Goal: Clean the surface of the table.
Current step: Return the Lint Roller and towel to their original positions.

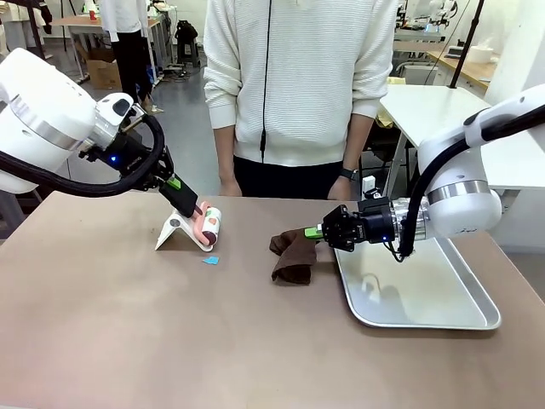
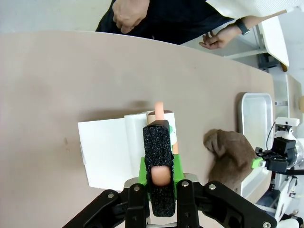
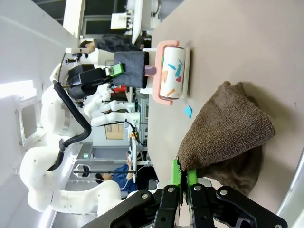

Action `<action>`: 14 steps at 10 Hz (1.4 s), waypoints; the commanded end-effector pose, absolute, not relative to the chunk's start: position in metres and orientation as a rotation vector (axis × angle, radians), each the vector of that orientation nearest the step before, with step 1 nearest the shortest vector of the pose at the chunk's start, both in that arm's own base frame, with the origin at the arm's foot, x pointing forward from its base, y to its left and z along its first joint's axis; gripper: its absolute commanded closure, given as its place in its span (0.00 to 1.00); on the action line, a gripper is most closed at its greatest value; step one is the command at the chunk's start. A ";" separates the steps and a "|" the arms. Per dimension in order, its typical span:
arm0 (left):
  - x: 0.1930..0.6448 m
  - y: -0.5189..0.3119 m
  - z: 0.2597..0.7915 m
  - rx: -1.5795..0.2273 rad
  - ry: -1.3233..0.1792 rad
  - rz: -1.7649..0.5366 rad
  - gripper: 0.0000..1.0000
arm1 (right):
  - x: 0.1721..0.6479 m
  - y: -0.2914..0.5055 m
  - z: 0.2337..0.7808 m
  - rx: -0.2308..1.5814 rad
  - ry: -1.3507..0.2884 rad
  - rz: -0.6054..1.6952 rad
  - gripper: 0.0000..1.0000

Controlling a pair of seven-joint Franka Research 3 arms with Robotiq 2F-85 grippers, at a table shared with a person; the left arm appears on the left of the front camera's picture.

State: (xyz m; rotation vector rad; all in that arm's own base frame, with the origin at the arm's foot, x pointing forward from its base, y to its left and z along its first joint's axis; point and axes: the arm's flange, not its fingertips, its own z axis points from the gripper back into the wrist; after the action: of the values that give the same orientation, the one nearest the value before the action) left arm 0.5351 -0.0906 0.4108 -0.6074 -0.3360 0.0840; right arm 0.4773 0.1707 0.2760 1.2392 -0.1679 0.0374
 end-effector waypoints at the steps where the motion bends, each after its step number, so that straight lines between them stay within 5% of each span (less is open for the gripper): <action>1: 0.528 -0.086 0.411 -0.540 -0.352 0.094 0.78 | 0.483 0.173 0.278 1.244 -0.145 0.036 0.95; 3: 0.528 -0.086 0.411 -0.534 -0.352 0.088 0.78 | 0.483 0.173 0.277 1.240 -0.130 0.044 0.95; 4: 0.528 -0.086 0.412 -0.535 -0.347 0.087 0.54 | 0.483 0.173 0.278 1.249 -0.123 0.050 0.38; 5: 0.529 -0.084 0.413 -0.531 -0.351 0.090 0.21 | 0.483 0.174 0.278 1.249 -0.120 0.051 0.38; 6: 0.529 -0.084 0.414 -0.531 -0.357 0.094 0.00 | 0.482 0.174 0.277 1.251 -0.116 0.052 0.00; 7: 0.529 -0.084 0.414 -0.528 -0.357 0.096 0.00 | 0.483 0.173 0.276 1.250 -0.114 0.051 0.34; 8: 0.529 -0.084 0.414 -0.526 -0.359 0.095 0.00 | 0.483 0.173 0.276 1.248 -0.111 0.049 0.00; 9: 0.529 -0.083 0.415 -0.527 -0.361 0.097 0.00 | 0.482 0.173 0.276 1.242 -0.104 0.050 0.13; 10: 0.529 -0.082 0.417 -0.534 -0.364 0.097 0.00 | 0.482 0.173 0.276 1.235 -0.099 0.055 0.00; 14: 0.525 -0.069 0.425 -0.581 -0.361 0.087 0.00 | 0.476 0.177 0.295 1.135 -0.083 0.152 0.00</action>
State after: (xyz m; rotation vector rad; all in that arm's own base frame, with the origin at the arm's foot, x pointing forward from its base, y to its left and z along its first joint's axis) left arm 0.5311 -0.0766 0.4218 -0.5584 -0.3714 0.0831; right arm 0.4754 0.1741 0.2784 1.2028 -0.1097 0.1125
